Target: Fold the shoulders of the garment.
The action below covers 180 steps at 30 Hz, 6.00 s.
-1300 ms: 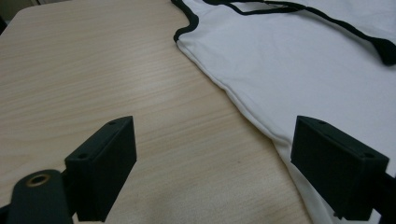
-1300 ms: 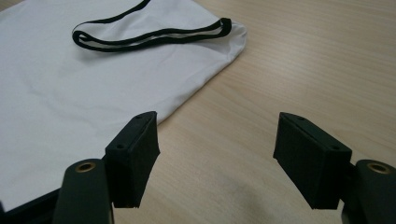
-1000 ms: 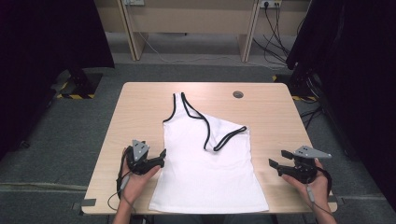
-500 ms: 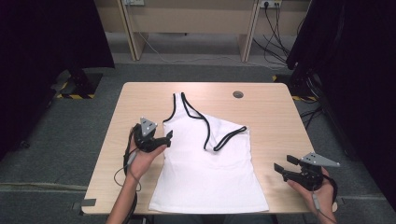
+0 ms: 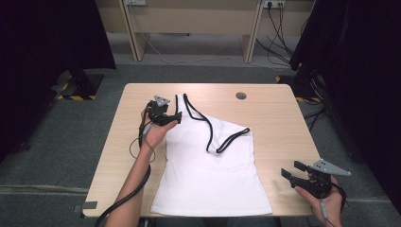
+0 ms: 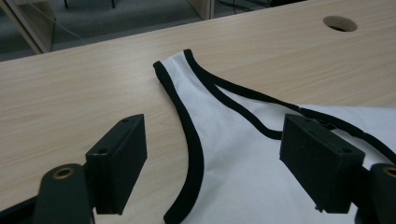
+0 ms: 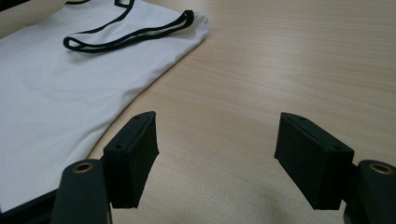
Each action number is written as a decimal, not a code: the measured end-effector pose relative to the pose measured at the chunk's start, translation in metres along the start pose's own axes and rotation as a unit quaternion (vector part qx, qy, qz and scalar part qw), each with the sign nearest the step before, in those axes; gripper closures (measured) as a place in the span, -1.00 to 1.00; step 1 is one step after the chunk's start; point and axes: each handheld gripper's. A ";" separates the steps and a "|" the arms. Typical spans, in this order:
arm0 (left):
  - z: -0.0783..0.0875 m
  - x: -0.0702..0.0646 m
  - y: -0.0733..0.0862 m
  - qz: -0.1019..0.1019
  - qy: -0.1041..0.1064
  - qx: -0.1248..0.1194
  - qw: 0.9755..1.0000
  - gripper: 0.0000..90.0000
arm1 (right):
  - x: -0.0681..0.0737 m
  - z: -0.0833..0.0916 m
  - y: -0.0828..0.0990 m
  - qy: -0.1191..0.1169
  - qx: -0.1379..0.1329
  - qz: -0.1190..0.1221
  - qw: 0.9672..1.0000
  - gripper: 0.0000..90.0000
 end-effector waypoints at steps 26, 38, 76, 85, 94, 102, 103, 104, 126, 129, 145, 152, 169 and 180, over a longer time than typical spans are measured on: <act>-0.048 0.003 -0.007 0.016 -0.029 0.039 0.999 -0.44 | -0.001 0.006 0.008 0.007 -0.016 -0.003 1.000 -0.34; -0.063 0.011 -0.002 0.035 -0.036 0.053 0.997 -0.44 | -0.001 0.006 0.008 0.003 -0.017 -0.004 1.000 -0.34; -0.075 -0.003 -0.002 -0.002 -0.039 0.070 0.997 0.21 | -0.001 0.005 0.008 -0.004 -0.013 -0.004 1.000 -0.32; -0.076 -0.011 -0.002 -0.009 -0.044 0.070 0.997 0.54 | -0.001 0.005 0.008 -0.004 -0.013 -0.002 1.000 -0.32; -0.077 -0.018 -0.003 -0.019 -0.048 0.072 0.996 0.83 | 0.000 0.005 0.008 -0.004 -0.011 0.001 1.000 -0.32; -0.076 -0.016 -0.002 -0.011 -0.046 0.062 0.997 0.88 | 0.000 0.005 0.008 -0.005 -0.012 0.002 1.000 -0.30; -0.076 -0.016 -0.002 -0.010 -0.044 0.057 0.997 0.88 | 0.000 0.005 0.008 -0.005 -0.012 0.001 1.000 -0.30; -0.075 -0.016 -0.002 -0.010 -0.042 0.055 0.998 0.88 | 0.000 0.005 0.008 -0.006 -0.012 0.001 1.000 -0.30; -0.025 -0.026 -0.002 -0.008 0.003 -0.017 1.000 0.88 | 0.000 0.005 0.008 -0.002 -0.010 0.004 1.000 -0.31; -0.025 -0.026 -0.002 -0.008 0.003 -0.017 1.000 0.88 | 0.000 0.005 0.008 -0.001 -0.010 0.004 1.000 -0.31; 0.021 -0.035 0.007 -0.034 0.027 -0.064 0.997 0.88 | 0.001 0.005 0.008 0.004 -0.010 0.008 1.000 -0.31; 0.034 -0.046 0.018 -0.041 0.039 -0.074 0.996 0.88 | 0.002 0.004 0.007 0.003 -0.008 0.009 1.000 -0.31; 0.058 -0.057 0.041 -0.054 0.051 -0.088 0.993 0.84 | 0.003 0.002 0.007 0.004 -0.005 0.013 1.000 -0.31; 0.068 -0.066 0.065 -0.070 0.072 -0.074 0.992 0.71 | 0.004 0.001 0.007 0.003 -0.003 0.014 1.000 -0.32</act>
Point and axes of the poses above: each handheld gripper's, and its own axes: z roughly backward along the jaws, y roughly out of its underside, x roughly to its left, and after that the axes turned 10 degrees about -x, right-handed
